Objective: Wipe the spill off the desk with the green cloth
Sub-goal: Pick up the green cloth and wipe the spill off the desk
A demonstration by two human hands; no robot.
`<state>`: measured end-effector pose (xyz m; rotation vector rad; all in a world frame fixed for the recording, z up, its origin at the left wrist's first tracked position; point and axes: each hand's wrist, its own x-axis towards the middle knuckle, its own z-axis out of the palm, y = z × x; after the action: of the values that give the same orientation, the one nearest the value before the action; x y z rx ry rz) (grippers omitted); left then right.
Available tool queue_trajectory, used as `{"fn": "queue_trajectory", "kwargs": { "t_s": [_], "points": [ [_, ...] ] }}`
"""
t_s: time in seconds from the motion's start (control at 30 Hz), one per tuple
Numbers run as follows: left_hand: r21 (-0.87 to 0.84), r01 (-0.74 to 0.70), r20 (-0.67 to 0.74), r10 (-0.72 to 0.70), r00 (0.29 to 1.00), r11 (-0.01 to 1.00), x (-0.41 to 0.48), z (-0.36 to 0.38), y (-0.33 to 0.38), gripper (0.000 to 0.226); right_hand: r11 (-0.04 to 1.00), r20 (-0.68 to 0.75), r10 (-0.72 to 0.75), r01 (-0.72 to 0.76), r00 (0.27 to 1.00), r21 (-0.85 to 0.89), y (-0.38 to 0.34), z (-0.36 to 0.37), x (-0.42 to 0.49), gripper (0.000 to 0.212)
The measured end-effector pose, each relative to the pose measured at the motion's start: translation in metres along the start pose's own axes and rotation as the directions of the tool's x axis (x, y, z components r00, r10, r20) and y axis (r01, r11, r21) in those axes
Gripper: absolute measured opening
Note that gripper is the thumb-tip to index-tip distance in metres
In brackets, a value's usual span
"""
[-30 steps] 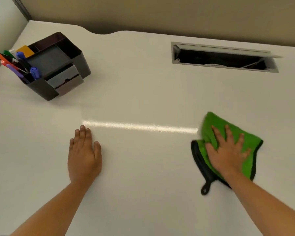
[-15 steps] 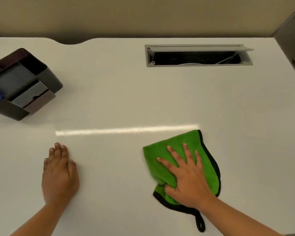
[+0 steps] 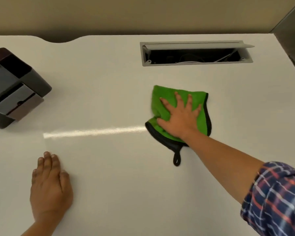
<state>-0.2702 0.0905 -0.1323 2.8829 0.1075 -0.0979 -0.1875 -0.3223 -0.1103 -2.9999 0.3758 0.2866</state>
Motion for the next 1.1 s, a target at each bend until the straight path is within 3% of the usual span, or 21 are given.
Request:
{"fn": "queue_trajectory", "kwargs": {
  "t_s": [0.17,0.3,0.4,0.5,0.6,0.7,0.87,1.0,1.1],
  "points": [
    [-0.006,0.01,0.005,-0.01,1.0,1.0,-0.001,-0.003,0.002,0.066,0.933,-0.002,-0.359,0.359,0.933,-0.019,-0.057,0.017,-0.076,0.087],
    [-0.013,0.021,0.009,-0.021,1.0,1.0,-0.003,-0.008,0.006,0.065,0.883,0.0,-0.469,0.469,0.883,0.001,-0.031,0.039,-0.163,0.091],
    [-0.028,0.017,0.003,-0.017,1.0,0.999,-0.002,-0.007,0.006,0.065,0.938,0.014,-0.348,0.348,0.938,-0.008,0.021,0.046,-0.206,0.096],
    [-0.027,0.025,0.002,-0.025,1.0,0.999,-0.001,-0.006,0.005,0.066,0.995,0.041,-0.071,0.074,0.997,-0.061,0.086,0.036,-0.198,0.099],
    [-0.024,0.016,-0.005,-0.016,1.0,1.0,-0.001,-0.004,0.005,0.065,0.976,0.009,0.218,-0.217,0.976,-0.022,0.126,0.018,-0.14,0.089],
    [-0.018,0.014,-0.008,-0.014,1.0,1.0,0.0,-0.003,0.004,0.064,0.952,-0.032,0.305,-0.304,0.952,0.038,0.123,0.003,-0.055,0.085],
    [-0.013,0.012,-0.016,-0.012,1.0,1.0,0.0,-0.003,0.003,0.065,0.997,-0.022,0.072,-0.071,0.997,0.01,0.041,-0.002,0.017,0.088],
    [-0.021,0.018,-0.016,-0.018,1.0,1.0,0.0,-0.003,0.002,0.065,0.962,-0.032,-0.271,0.271,0.962,-0.015,-0.037,0.013,-0.044,0.087],
    [-0.021,0.022,-0.001,-0.022,1.0,1.0,0.001,-0.002,0.0,0.065,0.913,-0.033,-0.406,0.407,0.913,0.03,-0.049,0.029,-0.117,0.09]
  ]
}}
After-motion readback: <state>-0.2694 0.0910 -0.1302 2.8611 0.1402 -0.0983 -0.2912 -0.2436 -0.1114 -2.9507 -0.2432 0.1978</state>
